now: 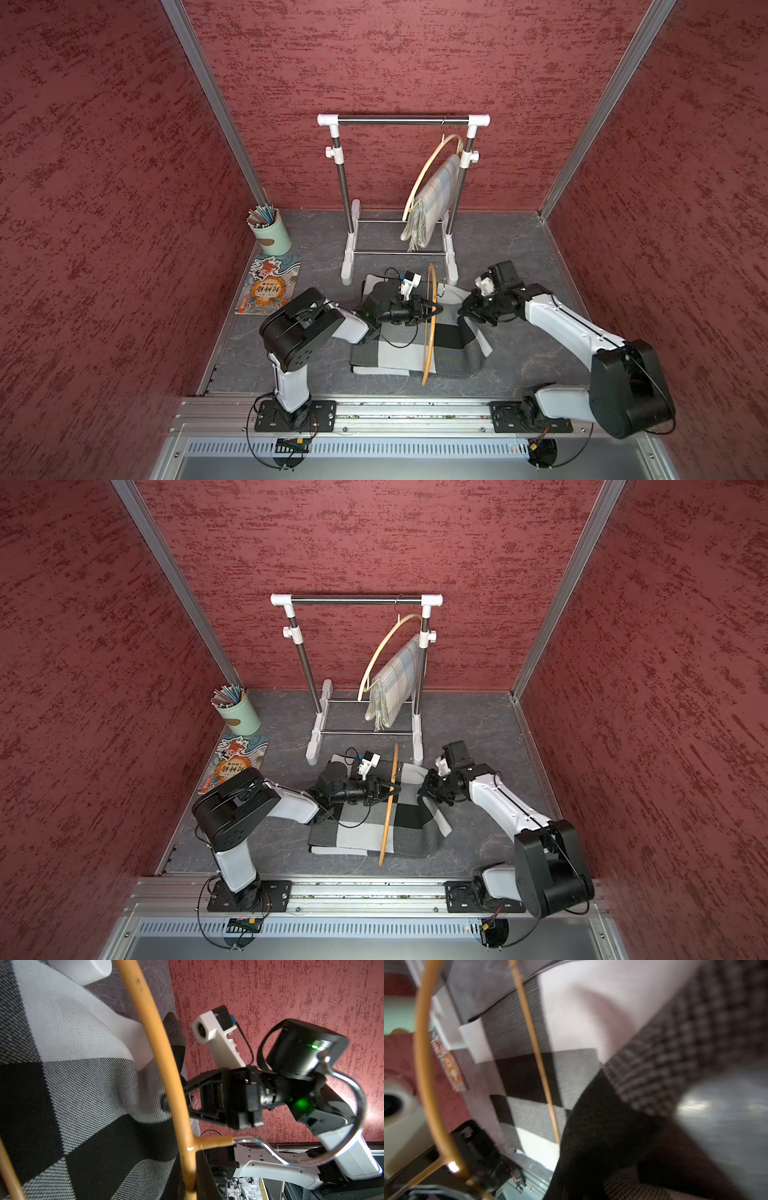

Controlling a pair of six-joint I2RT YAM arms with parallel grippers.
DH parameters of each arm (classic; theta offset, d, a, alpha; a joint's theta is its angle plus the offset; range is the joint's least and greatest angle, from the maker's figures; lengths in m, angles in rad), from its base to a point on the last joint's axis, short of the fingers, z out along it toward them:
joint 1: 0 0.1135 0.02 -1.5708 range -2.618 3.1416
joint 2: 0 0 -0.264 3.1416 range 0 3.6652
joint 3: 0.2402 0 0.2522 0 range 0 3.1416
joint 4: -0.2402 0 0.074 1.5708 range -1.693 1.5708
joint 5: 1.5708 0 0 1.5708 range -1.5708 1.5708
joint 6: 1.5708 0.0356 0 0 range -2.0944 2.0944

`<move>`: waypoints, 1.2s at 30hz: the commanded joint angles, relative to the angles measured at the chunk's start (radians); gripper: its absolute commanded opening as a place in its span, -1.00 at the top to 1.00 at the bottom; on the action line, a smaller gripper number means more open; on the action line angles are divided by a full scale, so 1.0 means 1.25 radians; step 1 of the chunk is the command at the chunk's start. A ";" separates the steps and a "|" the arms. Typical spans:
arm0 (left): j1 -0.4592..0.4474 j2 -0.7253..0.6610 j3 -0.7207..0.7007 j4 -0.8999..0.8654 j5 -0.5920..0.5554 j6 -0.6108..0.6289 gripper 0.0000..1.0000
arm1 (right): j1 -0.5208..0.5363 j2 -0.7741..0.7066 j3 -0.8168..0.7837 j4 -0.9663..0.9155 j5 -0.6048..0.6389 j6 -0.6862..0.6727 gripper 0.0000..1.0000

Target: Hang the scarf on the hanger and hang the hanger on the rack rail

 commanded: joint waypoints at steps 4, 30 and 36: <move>0.017 0.052 -0.056 0.155 0.030 -0.048 1.00 | 0.171 0.140 0.013 0.276 -0.051 0.178 1.00; 0.070 0.105 -0.128 0.228 0.076 -0.069 1.00 | 0.126 0.397 0.105 0.391 -0.163 -0.074 -0.02; 0.069 0.035 -0.121 0.104 0.072 -0.019 1.00 | 0.024 0.271 0.105 0.301 -0.208 -0.126 -0.43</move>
